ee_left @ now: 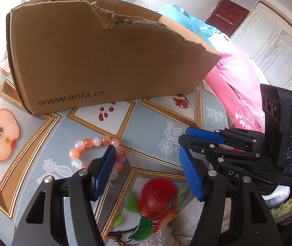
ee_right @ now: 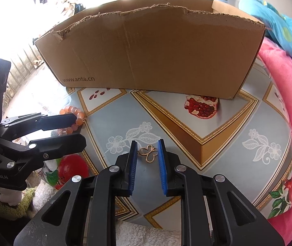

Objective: Organize jewelry

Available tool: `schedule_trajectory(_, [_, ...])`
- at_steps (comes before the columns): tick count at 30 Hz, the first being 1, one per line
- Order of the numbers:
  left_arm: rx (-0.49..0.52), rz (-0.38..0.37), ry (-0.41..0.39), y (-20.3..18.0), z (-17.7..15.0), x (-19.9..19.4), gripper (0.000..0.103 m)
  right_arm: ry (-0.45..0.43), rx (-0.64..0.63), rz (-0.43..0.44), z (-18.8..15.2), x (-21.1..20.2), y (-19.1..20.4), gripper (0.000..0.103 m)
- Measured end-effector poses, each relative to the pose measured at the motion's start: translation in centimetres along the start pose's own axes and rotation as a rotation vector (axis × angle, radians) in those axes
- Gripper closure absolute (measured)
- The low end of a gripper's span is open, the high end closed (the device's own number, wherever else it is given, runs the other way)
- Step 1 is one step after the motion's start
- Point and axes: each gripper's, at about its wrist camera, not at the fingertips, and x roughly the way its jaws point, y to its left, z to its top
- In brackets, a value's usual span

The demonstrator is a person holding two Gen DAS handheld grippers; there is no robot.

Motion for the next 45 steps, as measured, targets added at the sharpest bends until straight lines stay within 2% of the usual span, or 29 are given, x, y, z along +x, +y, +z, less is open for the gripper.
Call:
schedule_trajectory(4, [-0.003,0.013,0.000,0.2,0.0,-0.3,0.041,0.001,0.050,0.055,0.2,-0.6,-1.7,0.085])
schedule_trajectory(9, [0.013,0.065,0.001,0.6,0.1,-0.8,0.041,-0.004,0.127,0.121,0.5,-1.4,-4.1,0.085])
schedule_trajectory(11, [0.074,0.137,0.012,0.0,0.0,-0.7,0.041,-0.014,0.156,0.148,0.6,-1.7,-4.8,0.085])
schedule_trajectory(13, [0.156,0.228,0.029,-0.6,0.0,-0.4,0.051,-0.026,0.177,0.171,0.7,-2.5,-5.2,0.085])
schedule_trajectory(15, [0.215,0.289,0.044,-1.1,-0.1,-0.2,0.058,-0.041,0.187,0.181,0.8,-3.3,-5.3,0.085])
schedule_trajectory(18, [0.281,0.379,0.066,-1.5,-0.1,0.3,0.075,-0.064,0.201,0.199,1.0,-4.1,-5.7,0.085])
schedule_trajectory(19, [0.291,0.380,0.073,-1.5,-0.1,0.3,0.084,-0.072,0.203,0.204,1.0,-4.5,-5.9,0.085])
schedule_trajectory(21, [0.306,0.393,0.083,-1.7,0.1,0.4,0.094,-0.090,0.205,0.208,1.2,-5.2,-6.2,0.085])
schedule_trajectory(24, [0.331,0.406,0.096,-1.9,0.3,0.3,0.094,-0.110,0.217,0.228,1.3,-6.0,-6.5,0.085])
schedule_trajectory(28, [0.243,0.330,0.054,-1.4,1.9,-2.1,0.094,-0.146,0.210,0.252,2.1,-7.9,-7.2,0.085])
schedule_trajectory(32, [0.128,0.208,-0.009,-0.8,4.3,-6.0,0.094,-0.213,0.189,0.281,3.7,-10.5,-7.7,0.085])
schedule_trajectory(38, [0.094,0.041,-0.116,-2.7,8.6,-11.6,0.094,-0.325,0.126,0.319,7.8,-13.3,-6.8,0.085])
schedule_trajectory(41, [0.115,0.008,-0.161,-3.3,11.2,-13.4,0.094,-0.366,0.091,0.322,9.7,-13.8,-6.6,0.085])
schedule_trajectory(45, [0.177,0.062,-0.191,-4.2,14.7,-12.2,0.094,-0.359,0.060,0.318,12.9,-13.0,-6.9,0.085])
